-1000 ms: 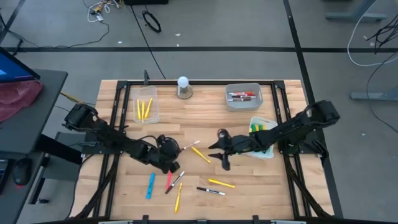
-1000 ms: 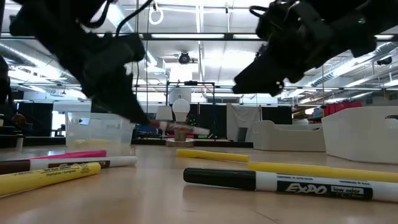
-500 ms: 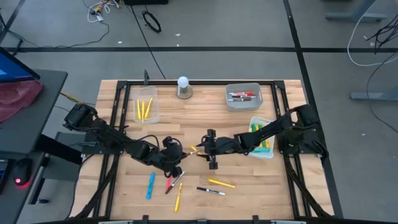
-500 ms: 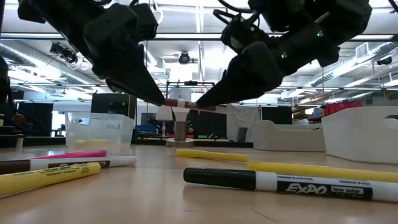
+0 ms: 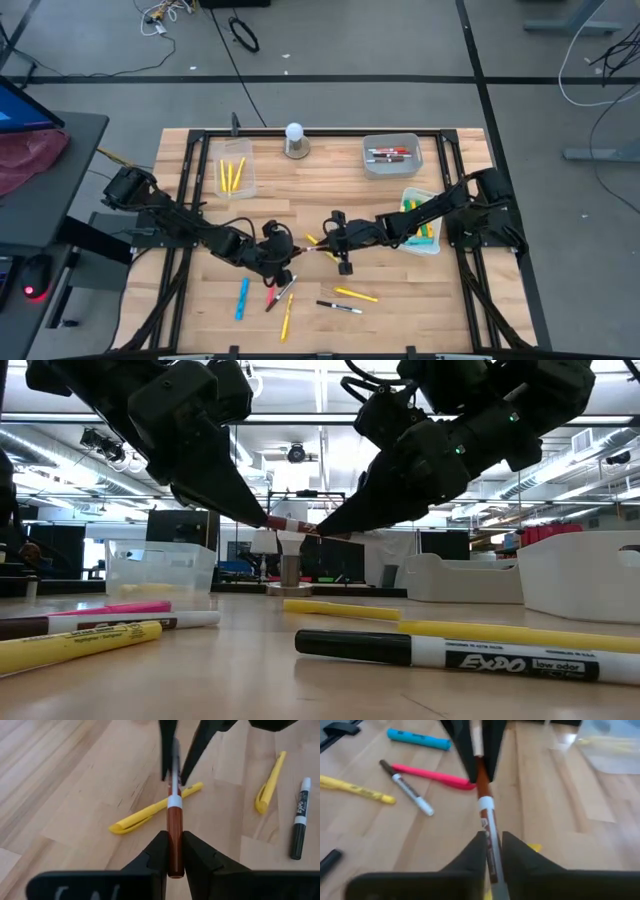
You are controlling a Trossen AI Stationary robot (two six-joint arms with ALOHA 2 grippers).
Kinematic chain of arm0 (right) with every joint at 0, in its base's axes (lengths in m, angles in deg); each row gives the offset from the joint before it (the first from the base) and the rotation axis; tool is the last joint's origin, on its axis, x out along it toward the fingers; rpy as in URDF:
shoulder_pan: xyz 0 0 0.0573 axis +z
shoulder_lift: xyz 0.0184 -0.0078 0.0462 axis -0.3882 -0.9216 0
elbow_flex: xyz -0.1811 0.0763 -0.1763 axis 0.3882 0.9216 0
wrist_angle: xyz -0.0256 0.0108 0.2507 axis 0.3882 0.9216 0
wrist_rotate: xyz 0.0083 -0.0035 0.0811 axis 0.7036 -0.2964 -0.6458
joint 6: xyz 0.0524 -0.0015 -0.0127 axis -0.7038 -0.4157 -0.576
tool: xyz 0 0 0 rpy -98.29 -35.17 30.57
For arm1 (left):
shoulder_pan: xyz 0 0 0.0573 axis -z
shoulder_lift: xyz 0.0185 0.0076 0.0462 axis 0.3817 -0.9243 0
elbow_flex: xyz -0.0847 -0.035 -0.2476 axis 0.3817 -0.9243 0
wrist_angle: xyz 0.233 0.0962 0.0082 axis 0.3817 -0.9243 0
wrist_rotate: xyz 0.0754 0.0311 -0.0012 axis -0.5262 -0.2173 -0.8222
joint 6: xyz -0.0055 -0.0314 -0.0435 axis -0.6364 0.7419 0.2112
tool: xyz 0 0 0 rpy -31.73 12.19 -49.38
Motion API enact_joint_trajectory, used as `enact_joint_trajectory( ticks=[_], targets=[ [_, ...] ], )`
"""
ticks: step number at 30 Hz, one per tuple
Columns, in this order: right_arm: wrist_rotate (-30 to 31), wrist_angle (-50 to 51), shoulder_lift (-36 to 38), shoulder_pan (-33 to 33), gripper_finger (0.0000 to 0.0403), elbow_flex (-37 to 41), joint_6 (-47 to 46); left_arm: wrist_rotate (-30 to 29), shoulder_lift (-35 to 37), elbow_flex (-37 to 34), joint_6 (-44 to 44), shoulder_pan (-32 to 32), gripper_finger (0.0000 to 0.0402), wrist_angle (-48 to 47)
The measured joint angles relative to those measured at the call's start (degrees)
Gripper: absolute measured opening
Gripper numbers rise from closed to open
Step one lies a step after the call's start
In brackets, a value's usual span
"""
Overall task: Pick & Place Markers
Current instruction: Put the light brown marker pen into the gray bin
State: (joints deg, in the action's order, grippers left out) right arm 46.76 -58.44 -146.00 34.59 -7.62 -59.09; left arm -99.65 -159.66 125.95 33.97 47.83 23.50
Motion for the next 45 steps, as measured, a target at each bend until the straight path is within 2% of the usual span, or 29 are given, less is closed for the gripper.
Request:
enact_joint_trajectory(
  ticks=[3,6,10,16,20,24,27,29,33,39,45],
  targets=[
    [-0.2,1.0,0.0,0.1,0.0015,0.0,-0.5,-0.7,0.0,0.0,-0.5,0.0,0.0064,0.7],
    [2.0,3.3,0.1,0.1,0.0019,0.0,-2.2,-2.5,0.0,0.0,-1.7,-0.1,0.0088,2.0],
    [9.8,12.8,3.3,0.0,0.0020,0.0,-4.0,-3.6,0.1,0.0,-2.2,-0.1,0.0139,2.3],
    [21.5,32.7,16.3,-2.4,0.0012,0.0,-2.5,-5.2,0.1,0.0,-2.1,-0.1,0.0214,2.2],
    [23.5,45.3,25.3,-9.5,0.0012,0.0,1.1,-6.1,0.1,0.0,-2.1,-0.1,0.0238,2.1],
    [20.9,57.1,30.2,-22.7,0.0012,0.0,6.7,-6.5,0.1,0.0,-2.1,-0.1,0.0242,2.3],
    [16.1,62.4,30.2,-32.6,0.0012,0.0,14.3,-6.8,0.1,0.0,-2.1,-0.1,0.0238,2.3],
    [15.2,63.4,29.1,-37.8,0.0012,0.0,18.7,-7.3,0.1,0.0,-2.1,-0.2,0.0236,2.3],
    [12.0,62.6,25.6,-44.7,0.0012,0.0,28.8,-7.7,0.1,0.0,-2.1,-0.5,0.0234,2.4],
    [10.8,60.3,18.0,-47.4,0.0012,0.0,39.8,-8.0,0.1,0.0,-2.0,-0.9,0.0234,2.4],
    [13.5,55.3,14.1,-47.4,0.0035,0.2,39.9,-8.0,0.0,0.0,-2.0,-0.8,0.0234,2.4]
  ],
)
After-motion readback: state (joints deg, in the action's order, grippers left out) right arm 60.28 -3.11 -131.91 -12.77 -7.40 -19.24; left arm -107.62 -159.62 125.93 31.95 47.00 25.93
